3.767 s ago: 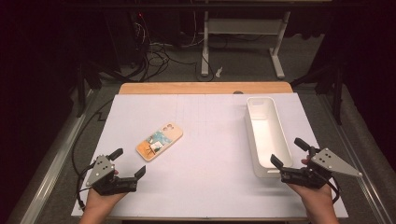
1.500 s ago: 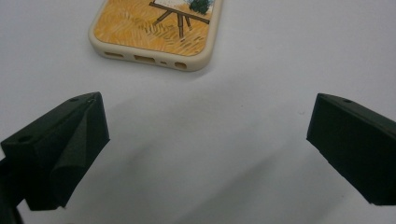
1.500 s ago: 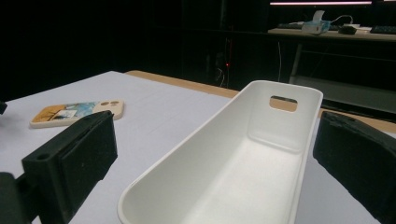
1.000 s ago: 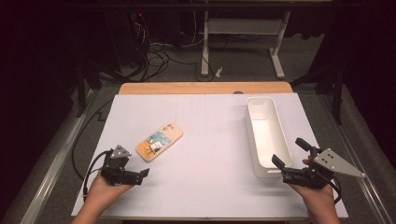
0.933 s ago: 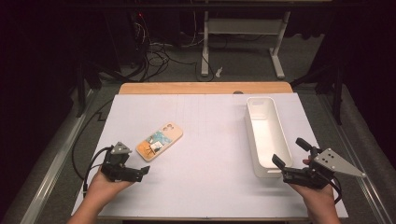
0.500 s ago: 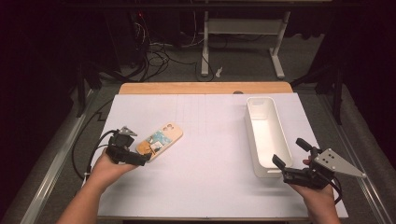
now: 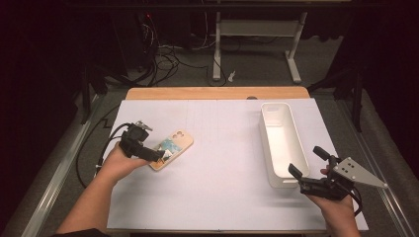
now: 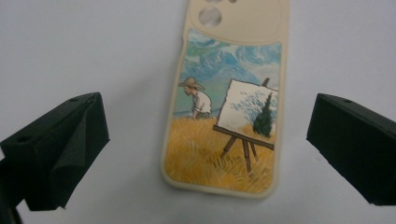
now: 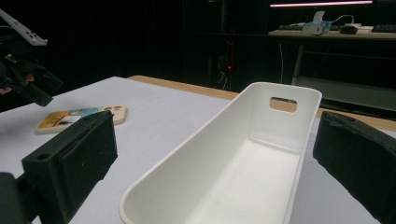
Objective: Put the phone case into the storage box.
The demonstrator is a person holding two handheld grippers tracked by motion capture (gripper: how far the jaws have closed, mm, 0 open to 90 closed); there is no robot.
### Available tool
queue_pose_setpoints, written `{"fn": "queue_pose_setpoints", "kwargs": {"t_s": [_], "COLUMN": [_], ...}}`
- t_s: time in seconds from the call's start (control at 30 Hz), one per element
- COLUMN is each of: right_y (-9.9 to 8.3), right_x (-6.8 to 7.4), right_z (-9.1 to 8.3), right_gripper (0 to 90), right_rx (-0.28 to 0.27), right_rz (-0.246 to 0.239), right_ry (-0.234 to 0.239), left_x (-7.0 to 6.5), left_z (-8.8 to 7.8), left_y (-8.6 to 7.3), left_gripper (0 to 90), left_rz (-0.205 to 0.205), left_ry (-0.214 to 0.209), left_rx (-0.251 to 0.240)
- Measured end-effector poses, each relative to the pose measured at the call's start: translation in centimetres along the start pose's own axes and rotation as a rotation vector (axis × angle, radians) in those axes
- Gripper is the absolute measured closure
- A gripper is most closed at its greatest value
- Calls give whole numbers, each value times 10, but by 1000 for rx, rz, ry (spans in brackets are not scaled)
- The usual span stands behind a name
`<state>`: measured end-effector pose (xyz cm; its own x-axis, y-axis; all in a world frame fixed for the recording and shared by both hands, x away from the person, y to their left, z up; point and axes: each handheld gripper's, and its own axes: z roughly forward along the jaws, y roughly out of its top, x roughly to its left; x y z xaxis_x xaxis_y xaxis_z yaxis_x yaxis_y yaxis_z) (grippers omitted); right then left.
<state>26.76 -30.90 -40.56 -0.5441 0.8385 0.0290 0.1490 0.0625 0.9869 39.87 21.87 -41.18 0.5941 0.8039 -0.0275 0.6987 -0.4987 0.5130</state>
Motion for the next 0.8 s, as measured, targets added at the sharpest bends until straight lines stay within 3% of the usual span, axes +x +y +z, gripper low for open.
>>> {"fn": "queue_pose_setpoints", "kwargs": {"t_s": [0.23,0.3,0.6,0.8], "right_y": [0,0,0,0], "right_x": [0,0,0,0], "right_z": [-1,-1,-1,-1], "right_gripper": [1,1,1,1], "right_rx": [-3,-4,-2,-1], "right_rz": [9,10,14,12], "right_ry": [2,2,4,4], "left_x": [5,8,17,13], "left_z": [6,8,22,30], "left_y": [13,15,14,16], "left_gripper": [1,1,1,0], "left_rz": [23,13,-7,14], "left_ry": [-23,-26,-44,-82], "left_rx": [37,48,96,117]}}
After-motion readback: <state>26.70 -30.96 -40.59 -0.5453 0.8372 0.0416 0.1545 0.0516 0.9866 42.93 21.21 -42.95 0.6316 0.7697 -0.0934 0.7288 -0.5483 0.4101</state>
